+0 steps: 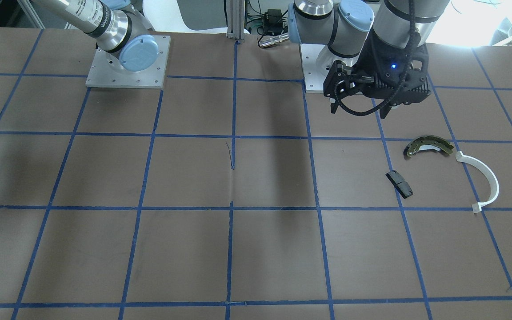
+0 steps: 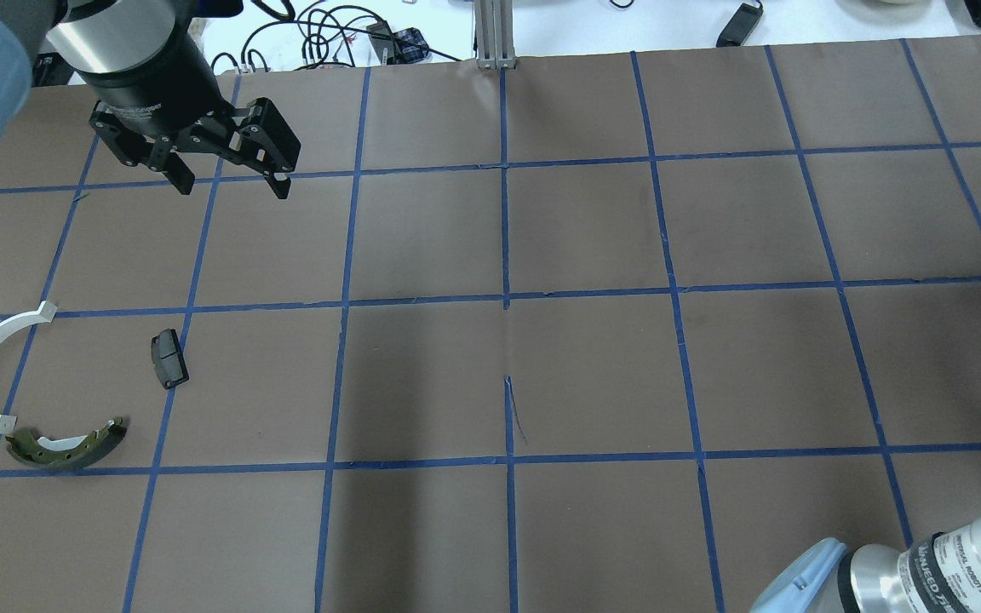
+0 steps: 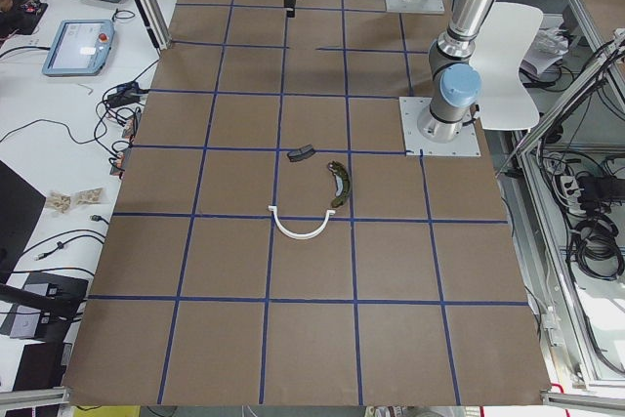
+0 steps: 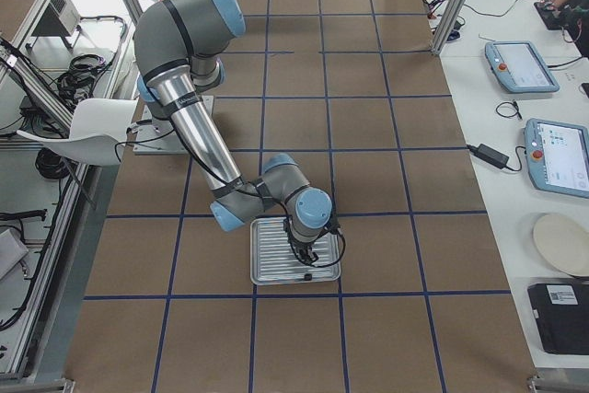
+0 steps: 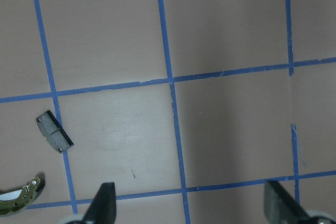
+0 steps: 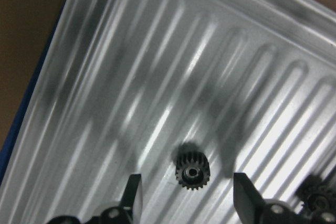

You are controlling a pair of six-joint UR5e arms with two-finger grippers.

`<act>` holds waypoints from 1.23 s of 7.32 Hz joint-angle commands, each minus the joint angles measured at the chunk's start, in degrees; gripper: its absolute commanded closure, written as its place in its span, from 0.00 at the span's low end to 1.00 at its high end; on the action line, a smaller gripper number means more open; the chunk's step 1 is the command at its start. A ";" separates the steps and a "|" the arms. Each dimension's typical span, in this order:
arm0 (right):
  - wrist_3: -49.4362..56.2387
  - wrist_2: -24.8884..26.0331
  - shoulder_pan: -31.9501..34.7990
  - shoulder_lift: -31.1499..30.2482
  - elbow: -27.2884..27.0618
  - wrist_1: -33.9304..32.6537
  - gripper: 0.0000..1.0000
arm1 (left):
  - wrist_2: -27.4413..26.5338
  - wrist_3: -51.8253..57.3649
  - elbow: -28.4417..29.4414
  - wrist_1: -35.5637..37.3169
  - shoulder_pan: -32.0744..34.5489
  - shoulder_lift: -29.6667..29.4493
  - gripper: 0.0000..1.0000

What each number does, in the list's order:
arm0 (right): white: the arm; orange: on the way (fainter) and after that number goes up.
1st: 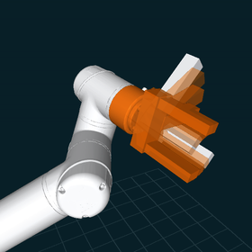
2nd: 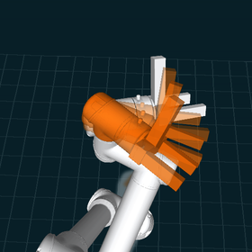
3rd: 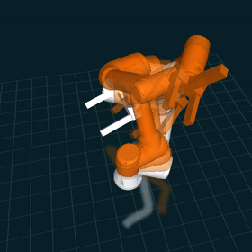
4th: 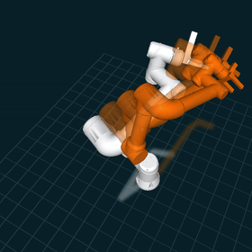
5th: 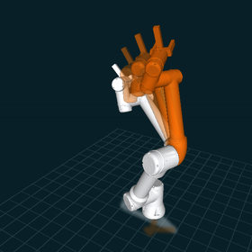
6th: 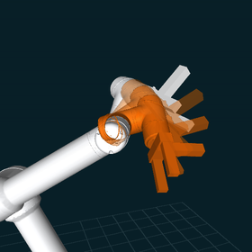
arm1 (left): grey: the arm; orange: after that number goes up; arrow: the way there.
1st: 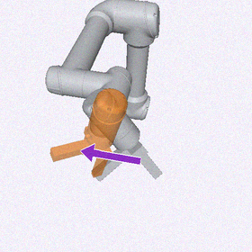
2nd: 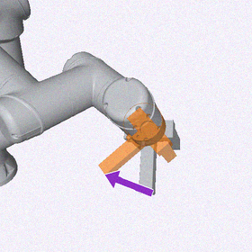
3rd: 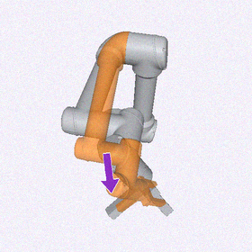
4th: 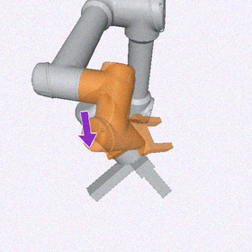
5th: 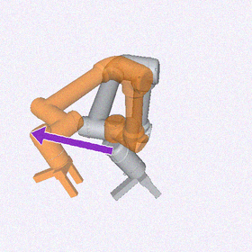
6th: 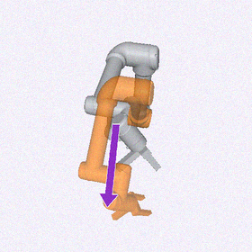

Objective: Place bearing gear from tray to pile

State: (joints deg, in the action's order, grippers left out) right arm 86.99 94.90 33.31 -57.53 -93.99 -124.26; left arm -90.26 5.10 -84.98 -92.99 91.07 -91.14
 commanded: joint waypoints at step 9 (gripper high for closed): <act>-1.03 -0.95 0.26 -0.38 0.12 -0.72 1.00 | 0.00 -0.09 -0.27 0.00 0.25 0.00 0.00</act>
State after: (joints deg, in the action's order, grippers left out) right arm 86.30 93.54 33.37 -57.18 -93.94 -125.39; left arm -90.26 5.01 -85.24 -92.99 91.29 -91.14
